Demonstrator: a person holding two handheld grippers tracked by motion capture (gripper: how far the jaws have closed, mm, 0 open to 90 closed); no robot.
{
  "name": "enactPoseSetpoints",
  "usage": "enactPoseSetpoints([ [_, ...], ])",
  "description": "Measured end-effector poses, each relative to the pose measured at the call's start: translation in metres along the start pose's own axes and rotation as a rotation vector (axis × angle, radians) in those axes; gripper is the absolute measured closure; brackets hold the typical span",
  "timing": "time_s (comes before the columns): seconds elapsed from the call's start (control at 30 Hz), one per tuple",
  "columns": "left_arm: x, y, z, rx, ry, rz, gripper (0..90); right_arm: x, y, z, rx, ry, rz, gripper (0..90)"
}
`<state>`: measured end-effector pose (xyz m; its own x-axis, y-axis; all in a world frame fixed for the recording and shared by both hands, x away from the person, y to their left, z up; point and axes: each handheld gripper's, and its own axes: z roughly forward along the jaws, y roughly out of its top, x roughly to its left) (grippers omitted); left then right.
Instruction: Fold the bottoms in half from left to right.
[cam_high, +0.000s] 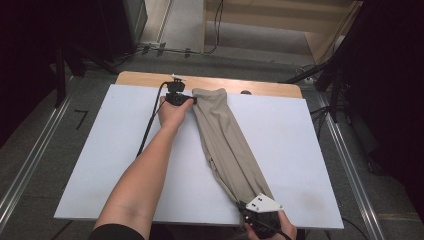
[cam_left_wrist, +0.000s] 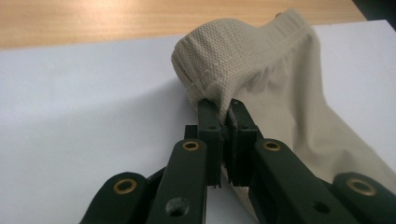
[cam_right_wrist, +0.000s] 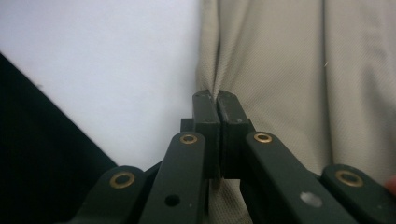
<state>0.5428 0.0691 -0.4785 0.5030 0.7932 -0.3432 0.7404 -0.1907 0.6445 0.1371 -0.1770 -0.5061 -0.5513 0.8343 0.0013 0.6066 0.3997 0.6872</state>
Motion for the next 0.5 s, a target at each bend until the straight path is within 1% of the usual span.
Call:
enactPoseSetpoints([
  [0.03, 0.000, 0.004, -0.002, -0.003, -0.001, 0.001, 86.7, 0.004, 0.003, 0.000, -0.006, 0.007, -0.011, 86.9],
  [0.13, 0.000, 0.014, -0.007, -0.005, 0.001, 0.006, 86.7, 0.017, 0.015, 0.002, -0.025, 0.041, -0.016, 86.9],
  [0.17, -0.001, 0.017, -0.009, -0.001, 0.007, 0.014, 86.7, 0.022, 0.020, 0.004, -0.031, 0.049, -0.031, 86.9],
  [0.3, 0.000, 0.027, -0.014, 0.005, 0.012, 0.023, 86.6, 0.043, 0.036, 0.012, -0.046, 0.087, -0.056, 86.9],
  [0.37, 0.002, 0.031, -0.017, 0.014, 0.024, 0.038, 86.6, 0.055, 0.045, 0.019, -0.051, 0.108, -0.063, 86.8],
  [0.43, 0.005, 0.033, -0.018, 0.026, 0.017, 0.036, 86.5, 0.066, 0.053, 0.023, -0.058, 0.121, -0.080, 86.8],
  [0.5, 0.008, 0.035, -0.020, 0.036, 0.029, 0.038, 86.6, 0.076, 0.060, 0.027, -0.068, 0.132, -0.083, 86.8],
])
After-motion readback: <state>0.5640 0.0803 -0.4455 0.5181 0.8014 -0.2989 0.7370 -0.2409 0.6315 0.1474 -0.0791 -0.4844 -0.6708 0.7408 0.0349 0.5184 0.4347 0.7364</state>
